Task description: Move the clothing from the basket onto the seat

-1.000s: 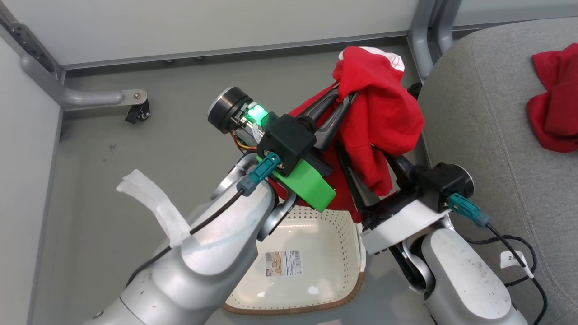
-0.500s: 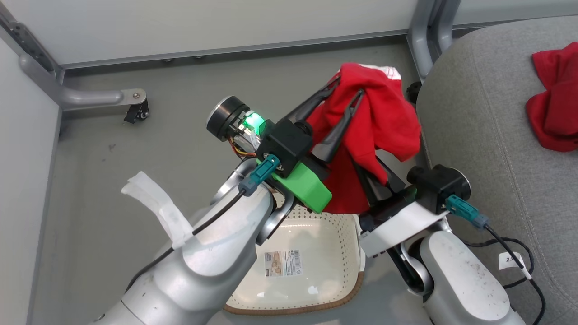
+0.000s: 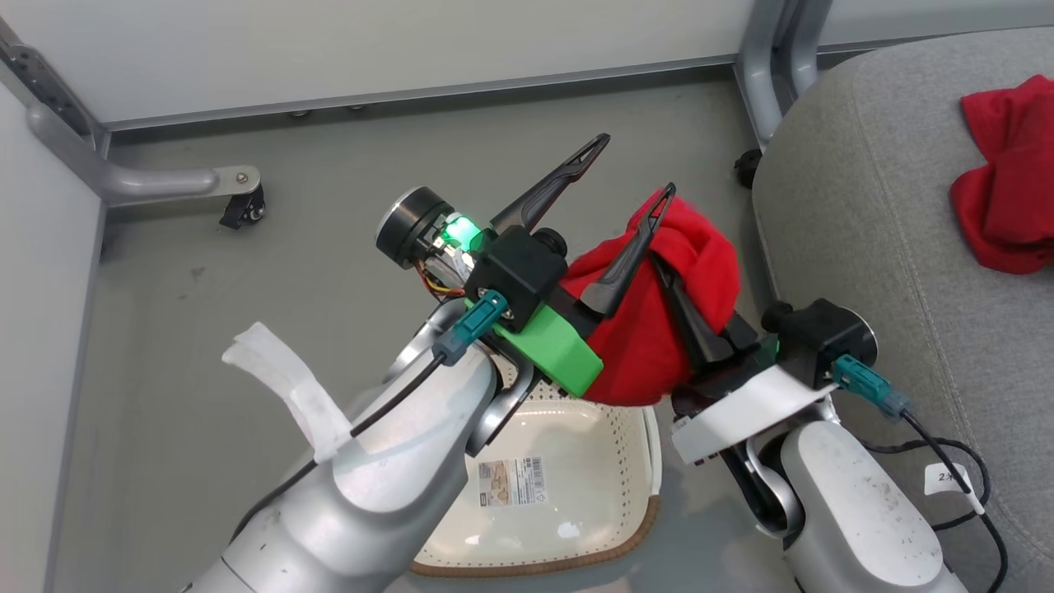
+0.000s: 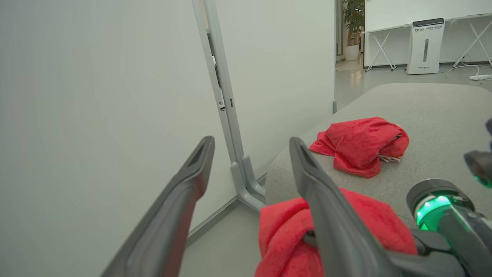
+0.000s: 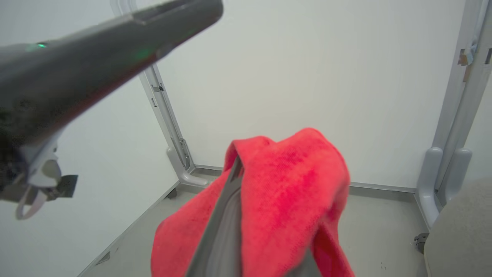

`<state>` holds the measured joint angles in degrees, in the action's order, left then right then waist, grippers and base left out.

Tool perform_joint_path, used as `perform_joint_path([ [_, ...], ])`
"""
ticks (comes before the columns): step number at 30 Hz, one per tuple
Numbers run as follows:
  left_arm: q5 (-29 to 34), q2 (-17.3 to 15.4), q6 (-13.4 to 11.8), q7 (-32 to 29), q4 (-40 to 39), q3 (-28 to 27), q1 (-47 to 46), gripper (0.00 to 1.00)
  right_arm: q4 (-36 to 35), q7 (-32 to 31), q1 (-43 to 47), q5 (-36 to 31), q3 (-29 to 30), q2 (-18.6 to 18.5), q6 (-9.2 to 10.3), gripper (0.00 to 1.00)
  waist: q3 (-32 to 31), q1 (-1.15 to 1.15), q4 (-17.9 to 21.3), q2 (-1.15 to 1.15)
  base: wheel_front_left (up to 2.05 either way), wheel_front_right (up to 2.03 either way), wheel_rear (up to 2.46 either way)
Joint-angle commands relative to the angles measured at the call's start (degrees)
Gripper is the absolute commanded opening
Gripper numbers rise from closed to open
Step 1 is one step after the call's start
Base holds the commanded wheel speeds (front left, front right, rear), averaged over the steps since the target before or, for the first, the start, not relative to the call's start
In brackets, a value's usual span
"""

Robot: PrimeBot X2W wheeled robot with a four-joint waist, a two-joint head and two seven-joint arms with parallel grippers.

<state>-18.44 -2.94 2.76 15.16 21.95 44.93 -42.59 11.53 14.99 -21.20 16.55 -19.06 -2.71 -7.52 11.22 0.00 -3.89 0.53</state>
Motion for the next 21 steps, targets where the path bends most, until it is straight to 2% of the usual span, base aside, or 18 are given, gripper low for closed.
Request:
perform_joint_path([
  [1, 0.1, -0.1, 0.1, 0.0, -0.1, -0.1, 1.0, 1.0, -0.3, 0.2, 0.9, -0.7, 0.6, -0.2, 0.06, 0.0, -0.1, 0.0, 0.7, -0.53, 0.0, 0.0, 0.0],
  [21, 1.6, -1.1, 1.1, 0.0, 0.0, 0.9, 3.5, 1.0, -5.3, 0.2, 6.6, -5.0, 12.1, -0.2, 0.06, 0.0, 0.8, 0.0, 13.6, -0.53, 0.0, 0.0, 0.0],
])
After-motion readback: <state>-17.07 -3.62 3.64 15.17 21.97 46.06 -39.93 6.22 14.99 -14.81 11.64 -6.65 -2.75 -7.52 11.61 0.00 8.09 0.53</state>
